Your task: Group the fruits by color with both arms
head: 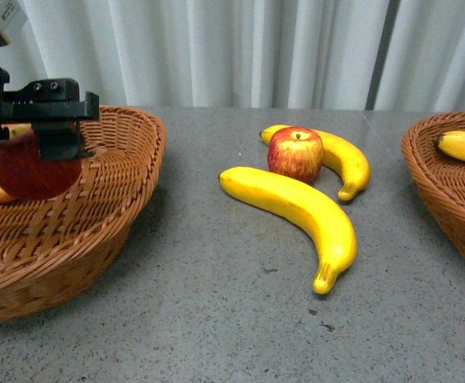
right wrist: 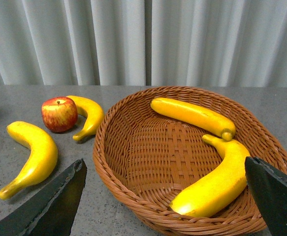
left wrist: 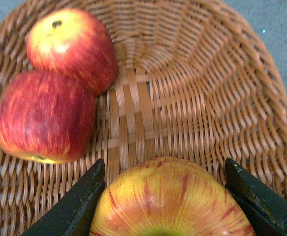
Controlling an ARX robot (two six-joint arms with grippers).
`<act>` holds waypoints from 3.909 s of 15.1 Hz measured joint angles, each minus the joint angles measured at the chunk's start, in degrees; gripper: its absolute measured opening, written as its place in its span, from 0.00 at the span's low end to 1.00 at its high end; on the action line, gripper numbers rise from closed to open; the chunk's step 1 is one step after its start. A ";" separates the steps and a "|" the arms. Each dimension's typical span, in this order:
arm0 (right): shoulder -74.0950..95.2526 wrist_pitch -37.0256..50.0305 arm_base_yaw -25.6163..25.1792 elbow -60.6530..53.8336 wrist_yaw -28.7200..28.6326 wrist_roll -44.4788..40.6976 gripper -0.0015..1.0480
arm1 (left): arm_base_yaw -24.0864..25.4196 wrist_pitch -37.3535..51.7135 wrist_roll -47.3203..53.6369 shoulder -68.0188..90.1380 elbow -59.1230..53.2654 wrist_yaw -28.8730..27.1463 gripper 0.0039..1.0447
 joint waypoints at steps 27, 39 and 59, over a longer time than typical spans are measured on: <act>0.00 0.00 0.00 0.00 0.00 0.00 0.94 | -15.47 -0.98 20.59 35.45 42.95 19.61 0.94; 0.00 0.00 0.00 0.00 0.00 0.00 0.94 | -16.09 -3.21 22.32 43.52 48.00 20.94 0.88; 0.00 0.00 0.00 0.00 0.00 0.00 0.94 | 1.73 0.83 0.87 12.13 16.52 3.13 0.63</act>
